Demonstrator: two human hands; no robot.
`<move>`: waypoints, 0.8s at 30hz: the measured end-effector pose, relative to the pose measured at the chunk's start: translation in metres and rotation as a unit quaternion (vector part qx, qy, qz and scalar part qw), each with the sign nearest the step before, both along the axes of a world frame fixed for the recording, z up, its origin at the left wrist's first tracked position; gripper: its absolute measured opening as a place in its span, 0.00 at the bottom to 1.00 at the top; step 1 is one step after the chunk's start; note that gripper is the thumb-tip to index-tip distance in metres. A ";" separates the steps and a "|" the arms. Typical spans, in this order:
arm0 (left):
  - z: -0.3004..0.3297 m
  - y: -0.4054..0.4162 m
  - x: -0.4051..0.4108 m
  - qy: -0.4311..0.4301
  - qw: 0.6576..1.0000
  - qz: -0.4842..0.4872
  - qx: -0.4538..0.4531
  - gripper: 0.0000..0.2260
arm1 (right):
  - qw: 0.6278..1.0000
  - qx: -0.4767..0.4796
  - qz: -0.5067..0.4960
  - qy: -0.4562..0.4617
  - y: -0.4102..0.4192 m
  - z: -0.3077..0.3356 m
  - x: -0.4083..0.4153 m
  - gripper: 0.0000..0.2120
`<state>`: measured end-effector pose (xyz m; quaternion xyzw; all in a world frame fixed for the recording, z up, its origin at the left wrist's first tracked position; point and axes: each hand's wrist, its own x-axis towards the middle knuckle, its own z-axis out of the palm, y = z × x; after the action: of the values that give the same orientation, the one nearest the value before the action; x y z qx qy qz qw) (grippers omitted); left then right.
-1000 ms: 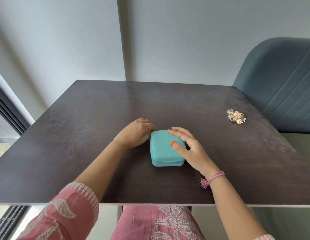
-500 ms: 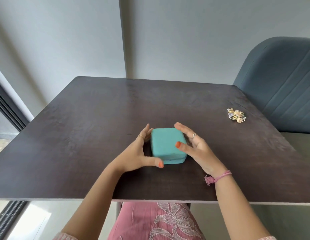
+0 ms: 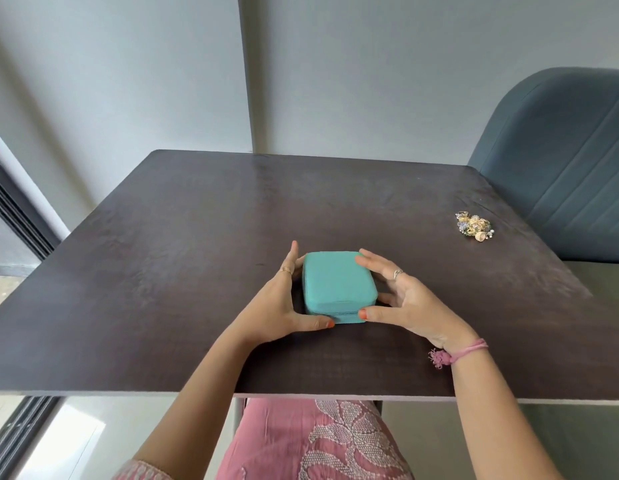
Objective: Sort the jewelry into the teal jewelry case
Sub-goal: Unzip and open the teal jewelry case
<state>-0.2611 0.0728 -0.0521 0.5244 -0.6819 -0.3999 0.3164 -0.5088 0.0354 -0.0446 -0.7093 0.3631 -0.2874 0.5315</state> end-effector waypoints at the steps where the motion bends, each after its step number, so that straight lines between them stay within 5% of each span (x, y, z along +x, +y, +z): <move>1: 0.000 0.000 0.000 0.000 1.000 0.000 0.000 0.58 | 1.000 -0.002 -0.003 0.000 -0.001 0.001 0.000 0.36; 14: 0.000 0.000 0.000 0.011 1.000 -0.017 -0.021 0.57 | 0.998 0.000 -0.061 -0.026 -0.027 0.022 0.008 0.23; 18: 0.002 0.000 -0.001 0.013 0.999 -0.027 -0.033 0.57 | 0.990 -0.009 -0.133 -0.050 -0.038 0.019 0.024 0.33; 24: 0.003 -0.002 -0.001 0.004 0.999 -0.029 -0.044 0.56 | 0.976 -0.024 -0.212 -0.029 -0.051 0.008 0.038 0.21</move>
<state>-0.2625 0.0709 -0.0493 0.4883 -0.7125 -0.3806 0.3303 -0.4707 -0.0157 -0.0363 -0.6202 0.4830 -0.4226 0.4511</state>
